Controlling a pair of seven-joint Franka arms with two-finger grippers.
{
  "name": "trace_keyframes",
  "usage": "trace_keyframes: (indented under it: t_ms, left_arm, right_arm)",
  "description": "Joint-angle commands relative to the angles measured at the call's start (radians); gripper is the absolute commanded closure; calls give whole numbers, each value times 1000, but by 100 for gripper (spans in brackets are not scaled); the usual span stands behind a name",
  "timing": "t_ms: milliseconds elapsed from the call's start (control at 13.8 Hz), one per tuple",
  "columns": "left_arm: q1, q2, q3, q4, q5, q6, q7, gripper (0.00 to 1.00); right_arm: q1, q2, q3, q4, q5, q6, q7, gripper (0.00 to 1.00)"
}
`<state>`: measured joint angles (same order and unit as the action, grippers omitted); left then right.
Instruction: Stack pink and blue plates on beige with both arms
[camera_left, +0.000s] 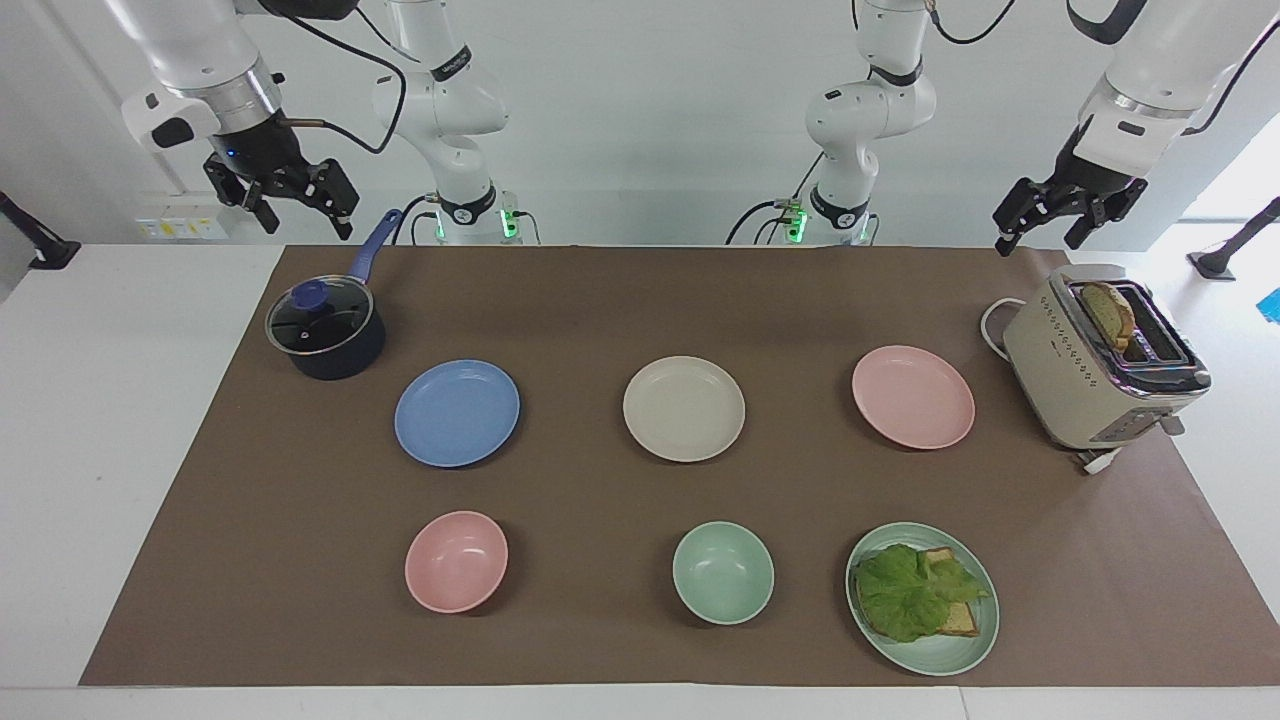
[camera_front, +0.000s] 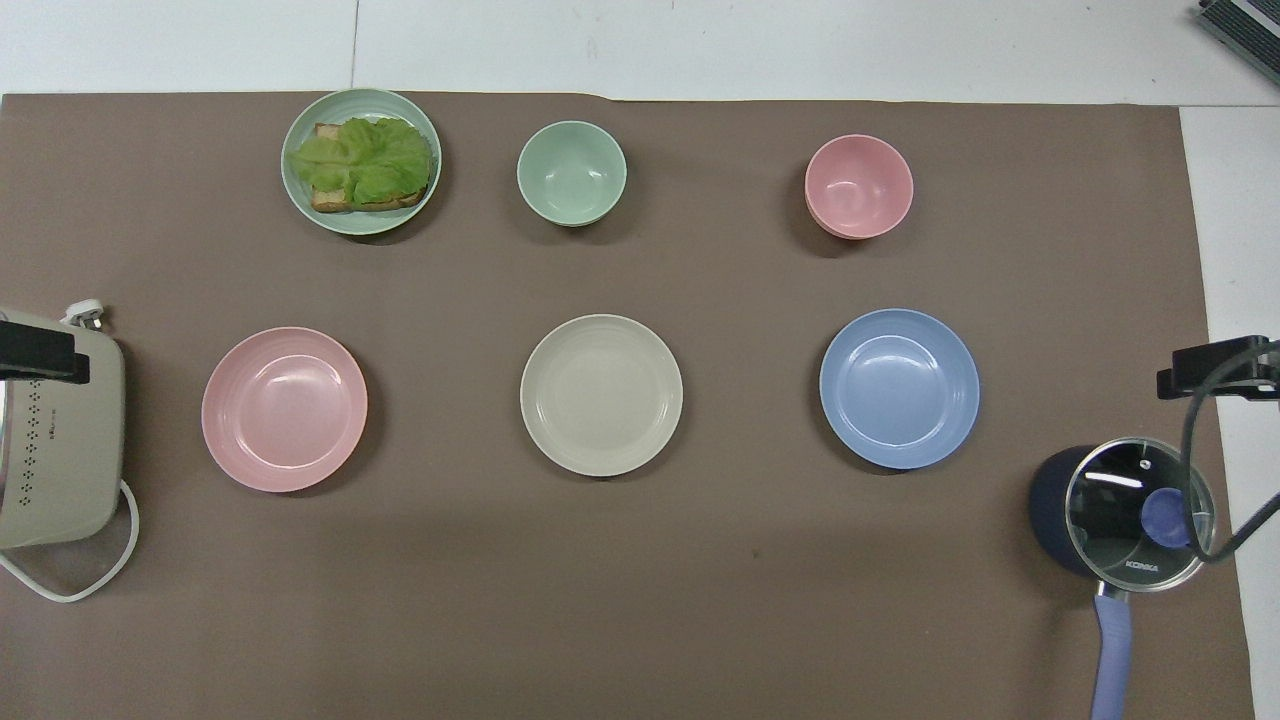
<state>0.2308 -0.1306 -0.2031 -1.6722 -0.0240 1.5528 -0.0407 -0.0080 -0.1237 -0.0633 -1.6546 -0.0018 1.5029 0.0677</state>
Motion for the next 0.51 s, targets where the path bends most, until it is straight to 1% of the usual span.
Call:
trace_keyframes:
  t_ms: [0,433]
  left_arm:
    - [-5,-9,1,5,7,-11,-15,0]
    - [-5,-7,1,6,7,-10,-16,0]
  right_arm:
    - [-12,-30,5,-34,-18,10,-28,0]
    - [-12,-30,5,-34,-18,7,-25,0]
